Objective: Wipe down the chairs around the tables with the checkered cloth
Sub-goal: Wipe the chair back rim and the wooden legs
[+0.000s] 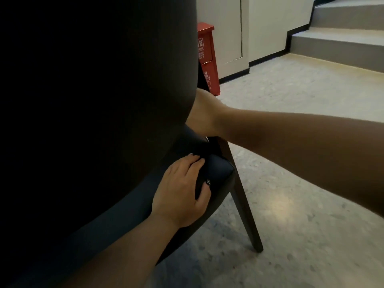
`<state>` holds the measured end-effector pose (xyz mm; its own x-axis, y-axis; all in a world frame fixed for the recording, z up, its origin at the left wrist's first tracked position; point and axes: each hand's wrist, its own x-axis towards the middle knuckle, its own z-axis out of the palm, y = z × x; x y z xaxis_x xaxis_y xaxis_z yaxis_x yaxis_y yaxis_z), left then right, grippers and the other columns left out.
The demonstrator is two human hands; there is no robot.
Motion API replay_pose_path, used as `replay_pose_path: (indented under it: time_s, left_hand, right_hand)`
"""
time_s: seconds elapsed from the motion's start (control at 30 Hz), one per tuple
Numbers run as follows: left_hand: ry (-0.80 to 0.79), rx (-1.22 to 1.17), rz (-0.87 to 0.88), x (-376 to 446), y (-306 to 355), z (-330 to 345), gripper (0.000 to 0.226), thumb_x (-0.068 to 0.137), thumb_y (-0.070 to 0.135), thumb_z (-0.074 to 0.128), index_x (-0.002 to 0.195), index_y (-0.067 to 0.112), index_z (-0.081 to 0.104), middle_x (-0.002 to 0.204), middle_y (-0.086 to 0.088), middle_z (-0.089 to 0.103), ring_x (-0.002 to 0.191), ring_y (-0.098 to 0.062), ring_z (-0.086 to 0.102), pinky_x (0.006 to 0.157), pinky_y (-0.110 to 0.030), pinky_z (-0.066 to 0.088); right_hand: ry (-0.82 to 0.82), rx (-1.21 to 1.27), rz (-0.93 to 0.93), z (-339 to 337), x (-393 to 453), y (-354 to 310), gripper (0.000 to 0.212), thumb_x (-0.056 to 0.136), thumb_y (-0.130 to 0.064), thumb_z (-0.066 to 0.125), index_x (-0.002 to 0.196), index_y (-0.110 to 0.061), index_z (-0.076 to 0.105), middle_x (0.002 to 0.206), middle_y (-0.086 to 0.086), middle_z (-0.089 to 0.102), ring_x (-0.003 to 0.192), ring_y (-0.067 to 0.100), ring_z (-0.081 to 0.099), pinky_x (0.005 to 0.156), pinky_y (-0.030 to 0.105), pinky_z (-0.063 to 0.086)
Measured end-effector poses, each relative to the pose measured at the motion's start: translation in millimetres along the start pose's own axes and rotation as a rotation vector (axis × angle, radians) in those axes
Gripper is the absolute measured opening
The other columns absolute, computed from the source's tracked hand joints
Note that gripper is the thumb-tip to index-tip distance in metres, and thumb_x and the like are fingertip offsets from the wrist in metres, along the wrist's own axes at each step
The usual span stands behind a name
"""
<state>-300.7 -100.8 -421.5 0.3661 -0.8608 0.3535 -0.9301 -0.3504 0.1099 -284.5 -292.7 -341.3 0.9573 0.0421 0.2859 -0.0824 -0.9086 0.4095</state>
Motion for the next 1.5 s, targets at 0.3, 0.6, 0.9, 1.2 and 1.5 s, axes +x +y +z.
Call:
replay_pose_path:
  time_s: [0.3, 0.6, 0.9, 1.2, 1.5]
  left_hand:
    - [0.002, -0.009, 0.001, 1, 1, 1, 0.055, 0.088, 0.041, 0.043, 0.134, 0.014, 0.054, 0.137, -0.002, 0.054, 0.132, -0.013, 0.043, 0.110, -0.028, 0.030]
    - [-0.007, 0.003, 0.005, 1, 1, 0, 0.056, 0.087, 0.040, 0.042, 0.133, 0.012, 0.055, 0.137, -0.003, 0.054, 0.132, -0.015, 0.044, 0.110, -0.029, 0.032]
    - [0.007, 0.015, 0.015, 1, 0, 0, 0.055, 0.087, 0.040, 0.043, 0.133, 0.013, 0.056, 0.136, -0.002, 0.055, 0.132, -0.015, 0.044, 0.109, -0.027, 0.027]
    - [0.014, 0.071, 0.036, 2, -1, -1, 0.052, 0.086, 0.038, 0.045, 0.130, 0.013, 0.057, 0.132, -0.003, 0.057, 0.128, -0.016, 0.047, 0.108, -0.028, 0.031]
    - [-0.161, 0.132, 0.079, -2, 7, -14, 0.054, 0.099, 0.031, 0.031, 0.148, 0.011, 0.033, 0.154, -0.008, 0.036, 0.144, -0.021, 0.027, 0.116, -0.033, 0.019]
  right_hand:
    - [0.593, 0.478, 0.208, 63, -108, -2, 0.042, 0.098, -0.015, 0.046, 0.137, -0.001, 0.047, 0.147, 0.020, 0.036, 0.137, 0.038, 0.034, 0.114, 0.047, 0.029]
    - [0.257, 1.769, 1.083, 72, -75, -28, 0.039, 0.100, -0.026, 0.037, 0.087, -0.003, 0.065, 0.080, 0.009, 0.063, 0.073, 0.019, 0.059, 0.068, 0.029, 0.048]
    - [0.133, 1.655, 1.324, 101, -112, -64, 0.036, 0.099, -0.026, 0.040, 0.081, -0.005, 0.063, 0.077, 0.016, 0.059, 0.072, 0.025, 0.055, 0.064, 0.035, 0.041]
    - [0.556, 1.593, 1.065, 12, -56, -23, 0.034, 0.100, -0.026, 0.039, 0.070, -0.015, 0.050, 0.066, 0.002, 0.051, 0.065, 0.015, 0.048, 0.061, 0.030, 0.039]
    - [0.636, 1.612, 1.128, -70, -109, -42, 0.034, 0.098, -0.024, 0.042, 0.078, -0.008, 0.065, 0.067, 0.000, 0.061, 0.065, 0.015, 0.056, 0.063, 0.030, 0.046]
